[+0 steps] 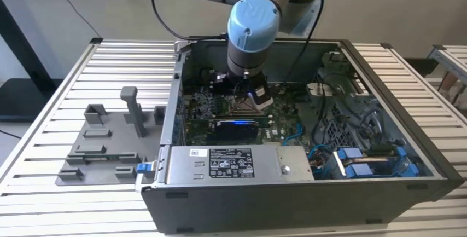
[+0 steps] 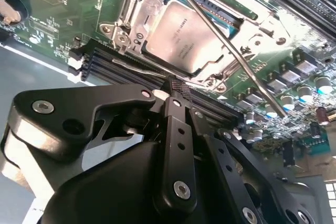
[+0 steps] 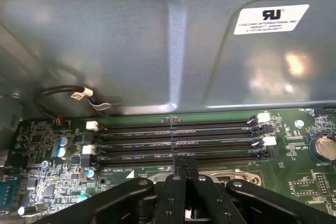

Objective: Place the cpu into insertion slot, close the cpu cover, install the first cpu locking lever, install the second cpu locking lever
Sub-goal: 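Install the first cpu locking lever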

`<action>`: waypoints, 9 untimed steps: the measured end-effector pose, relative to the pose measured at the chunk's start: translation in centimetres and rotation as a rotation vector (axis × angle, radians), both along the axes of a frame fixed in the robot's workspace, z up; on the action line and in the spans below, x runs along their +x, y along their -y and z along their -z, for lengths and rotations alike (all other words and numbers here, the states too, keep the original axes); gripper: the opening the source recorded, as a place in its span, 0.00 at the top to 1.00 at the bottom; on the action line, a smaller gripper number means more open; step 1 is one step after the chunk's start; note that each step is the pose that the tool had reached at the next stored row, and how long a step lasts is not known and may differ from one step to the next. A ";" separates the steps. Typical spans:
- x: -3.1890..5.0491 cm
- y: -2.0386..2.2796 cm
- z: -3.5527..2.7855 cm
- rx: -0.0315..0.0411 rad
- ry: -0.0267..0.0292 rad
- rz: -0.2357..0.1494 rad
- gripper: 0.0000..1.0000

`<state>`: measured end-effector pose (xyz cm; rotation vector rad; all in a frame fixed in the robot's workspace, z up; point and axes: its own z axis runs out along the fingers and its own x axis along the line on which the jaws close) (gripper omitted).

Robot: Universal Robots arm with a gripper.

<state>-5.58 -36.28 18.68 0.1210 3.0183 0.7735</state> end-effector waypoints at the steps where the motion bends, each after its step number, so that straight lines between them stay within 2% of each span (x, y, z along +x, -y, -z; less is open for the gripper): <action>1: 0.06 0.00 0.01 0.0000 0.0000 0.000 0.89; 9: 0.52 0.00 0.12 0.0000 0.0000 0.000 0.89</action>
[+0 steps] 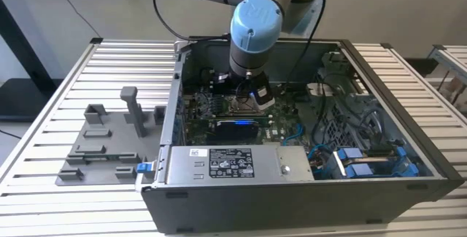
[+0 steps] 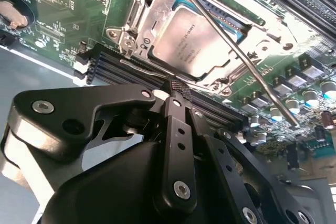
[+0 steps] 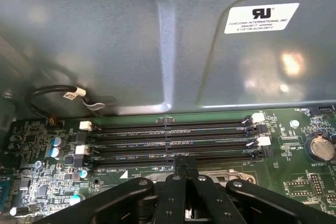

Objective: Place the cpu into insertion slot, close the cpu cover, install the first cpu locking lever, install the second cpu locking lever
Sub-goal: 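Install the first cpu locking lever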

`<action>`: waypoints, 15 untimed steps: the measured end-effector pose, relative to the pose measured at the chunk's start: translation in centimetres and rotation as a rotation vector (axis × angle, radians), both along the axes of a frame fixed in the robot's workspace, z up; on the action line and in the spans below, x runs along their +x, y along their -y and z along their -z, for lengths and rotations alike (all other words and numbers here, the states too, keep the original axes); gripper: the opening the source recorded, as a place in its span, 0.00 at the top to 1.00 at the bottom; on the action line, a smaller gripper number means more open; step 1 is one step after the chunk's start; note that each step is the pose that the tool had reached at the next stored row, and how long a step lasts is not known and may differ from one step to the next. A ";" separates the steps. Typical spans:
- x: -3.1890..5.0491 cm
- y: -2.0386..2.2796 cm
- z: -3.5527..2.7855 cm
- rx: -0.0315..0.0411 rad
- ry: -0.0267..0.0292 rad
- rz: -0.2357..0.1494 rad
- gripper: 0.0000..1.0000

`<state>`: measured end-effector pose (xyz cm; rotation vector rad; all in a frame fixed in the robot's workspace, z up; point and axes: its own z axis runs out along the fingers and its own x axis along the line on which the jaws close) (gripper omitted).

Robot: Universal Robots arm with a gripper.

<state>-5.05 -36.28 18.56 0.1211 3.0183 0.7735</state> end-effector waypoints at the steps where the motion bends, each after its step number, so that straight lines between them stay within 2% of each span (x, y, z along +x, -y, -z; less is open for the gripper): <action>1: 0.08 0.00 0.01 0.0000 0.0000 0.000 0.89; 15: 1.15 0.00 0.15 -0.0001 -0.0001 0.000 0.89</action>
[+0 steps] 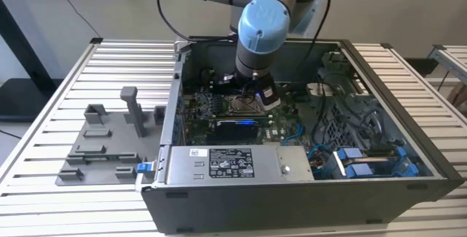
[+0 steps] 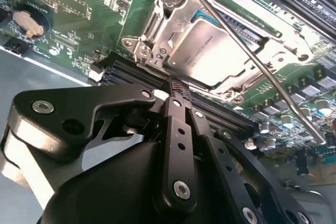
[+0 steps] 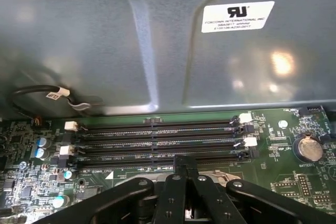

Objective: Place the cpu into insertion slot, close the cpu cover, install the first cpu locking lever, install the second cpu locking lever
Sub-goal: 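Install the first cpu locking lever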

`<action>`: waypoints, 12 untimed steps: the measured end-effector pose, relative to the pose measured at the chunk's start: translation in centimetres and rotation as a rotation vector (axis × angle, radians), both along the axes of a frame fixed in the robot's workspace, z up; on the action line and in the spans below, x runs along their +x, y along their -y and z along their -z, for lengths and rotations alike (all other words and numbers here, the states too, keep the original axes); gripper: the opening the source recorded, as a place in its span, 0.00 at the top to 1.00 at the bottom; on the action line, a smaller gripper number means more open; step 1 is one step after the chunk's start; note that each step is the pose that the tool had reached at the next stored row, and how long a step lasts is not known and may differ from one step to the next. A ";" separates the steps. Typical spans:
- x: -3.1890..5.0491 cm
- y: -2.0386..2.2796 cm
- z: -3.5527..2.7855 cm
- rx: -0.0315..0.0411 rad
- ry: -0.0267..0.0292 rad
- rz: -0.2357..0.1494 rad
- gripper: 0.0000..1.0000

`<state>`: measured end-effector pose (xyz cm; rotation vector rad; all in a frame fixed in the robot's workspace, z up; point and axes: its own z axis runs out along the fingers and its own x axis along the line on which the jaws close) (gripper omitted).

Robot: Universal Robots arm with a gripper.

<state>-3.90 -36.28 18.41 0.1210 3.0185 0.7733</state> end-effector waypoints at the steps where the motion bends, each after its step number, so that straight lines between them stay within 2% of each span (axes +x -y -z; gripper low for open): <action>1: 0.06 0.00 0.01 0.0000 0.0000 0.000 0.89; 12: 0.85 0.00 0.15 0.0015 -0.0001 0.000 0.89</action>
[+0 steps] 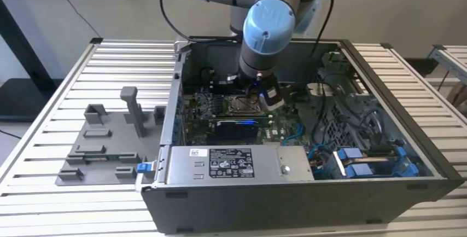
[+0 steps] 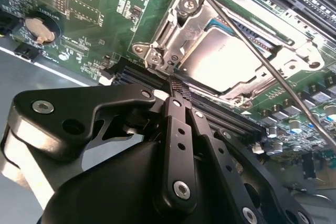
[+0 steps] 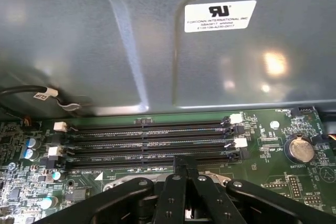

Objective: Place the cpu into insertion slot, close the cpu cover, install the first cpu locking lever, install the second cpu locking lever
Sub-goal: 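Install the first cpu locking lever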

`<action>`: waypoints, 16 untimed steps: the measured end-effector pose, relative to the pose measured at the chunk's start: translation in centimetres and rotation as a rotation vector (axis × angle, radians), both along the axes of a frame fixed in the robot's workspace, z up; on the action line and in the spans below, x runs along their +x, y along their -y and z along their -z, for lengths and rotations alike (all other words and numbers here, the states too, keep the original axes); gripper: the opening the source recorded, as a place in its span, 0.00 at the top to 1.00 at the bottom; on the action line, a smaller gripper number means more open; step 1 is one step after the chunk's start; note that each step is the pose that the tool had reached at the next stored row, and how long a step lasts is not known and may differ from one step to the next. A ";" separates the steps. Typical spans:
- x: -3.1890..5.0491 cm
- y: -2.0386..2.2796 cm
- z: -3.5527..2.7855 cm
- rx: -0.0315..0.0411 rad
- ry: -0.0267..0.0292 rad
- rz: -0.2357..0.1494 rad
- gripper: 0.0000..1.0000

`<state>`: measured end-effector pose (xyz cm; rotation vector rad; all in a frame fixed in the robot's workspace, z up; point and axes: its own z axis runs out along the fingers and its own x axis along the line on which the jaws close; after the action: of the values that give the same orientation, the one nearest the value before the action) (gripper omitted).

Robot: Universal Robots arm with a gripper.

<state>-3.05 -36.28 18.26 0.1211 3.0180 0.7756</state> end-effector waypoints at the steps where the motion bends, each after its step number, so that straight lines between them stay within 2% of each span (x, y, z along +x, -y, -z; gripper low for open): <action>1: 0.06 0.00 0.01 -0.0001 0.0000 0.000 0.89; 8: 0.16 0.00 0.27 0.0006 -0.0001 0.000 0.89; 9: 0.19 -0.05 0.39 0.0039 0.0011 0.000 0.89; 12: 0.21 -0.02 0.37 0.0054 0.0002 0.000 0.89; 13: 0.21 -0.01 0.37 0.0077 0.0001 0.000 0.89; 14: 0.21 -0.01 0.37 0.0137 0.0001 0.000 0.89; 16: 0.22 -0.03 0.38 0.0306 0.0002 0.000 0.89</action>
<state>-2.83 -36.25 17.89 0.1213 3.0068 0.8220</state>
